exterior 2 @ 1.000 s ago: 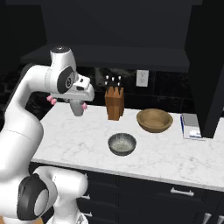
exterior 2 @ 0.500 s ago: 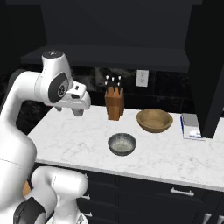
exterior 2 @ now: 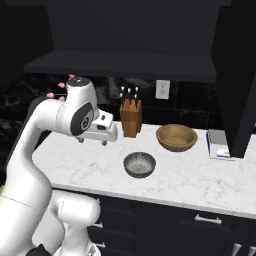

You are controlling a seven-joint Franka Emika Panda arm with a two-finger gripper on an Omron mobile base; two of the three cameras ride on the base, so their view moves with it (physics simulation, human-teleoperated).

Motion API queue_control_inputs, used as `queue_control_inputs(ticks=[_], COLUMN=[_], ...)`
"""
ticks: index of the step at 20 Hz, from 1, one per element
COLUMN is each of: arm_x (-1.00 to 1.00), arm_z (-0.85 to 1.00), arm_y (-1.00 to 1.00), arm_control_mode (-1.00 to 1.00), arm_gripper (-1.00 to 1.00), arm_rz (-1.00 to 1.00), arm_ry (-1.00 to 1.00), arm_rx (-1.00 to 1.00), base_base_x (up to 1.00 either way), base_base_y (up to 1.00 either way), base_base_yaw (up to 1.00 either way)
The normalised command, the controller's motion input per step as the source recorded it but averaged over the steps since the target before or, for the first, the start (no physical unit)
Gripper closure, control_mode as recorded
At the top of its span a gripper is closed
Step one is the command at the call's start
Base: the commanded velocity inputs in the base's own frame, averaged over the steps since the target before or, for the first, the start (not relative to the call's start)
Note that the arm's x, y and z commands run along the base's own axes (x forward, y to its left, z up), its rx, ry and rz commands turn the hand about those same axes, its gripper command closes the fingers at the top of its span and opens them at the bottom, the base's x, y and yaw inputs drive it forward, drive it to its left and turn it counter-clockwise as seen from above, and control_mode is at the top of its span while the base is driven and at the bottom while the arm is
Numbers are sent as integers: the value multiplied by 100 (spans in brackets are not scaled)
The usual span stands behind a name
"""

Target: Pick up the bowls on the counter and stack them on top of one another in the open cabinet. Place the smaller bowl on top of the larger bowl.

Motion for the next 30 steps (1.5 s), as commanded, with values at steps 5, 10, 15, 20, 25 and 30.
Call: queue_control_inputs(ticks=[5, 10, 15, 20, 25, 30], arm_x=[0, 0, 6, 18, 34, 49], arm_z=[-36, -40, -54, -34, -2, -7], arm_y=[-67, -72, -55, -65, -54, -31], arm_control_mode=[-100, -100, -100, -100, -100, -100], arm_gripper=[-100, -100, -100, -100, -100, -100], arm_rz=[-8, -20, -22, -16, -4, -1], arm_ry=[7, 1, 3, 9, 2, 0], arm_rx=[1, 8, 8, 3, 13, 14], base_base_x=[0, 0, 0, 0, 0, 0], base_base_y=[0, 0, 0, 0, 0, 0], base_base_yaw=[0, 0, 0, 0, 0, 0])
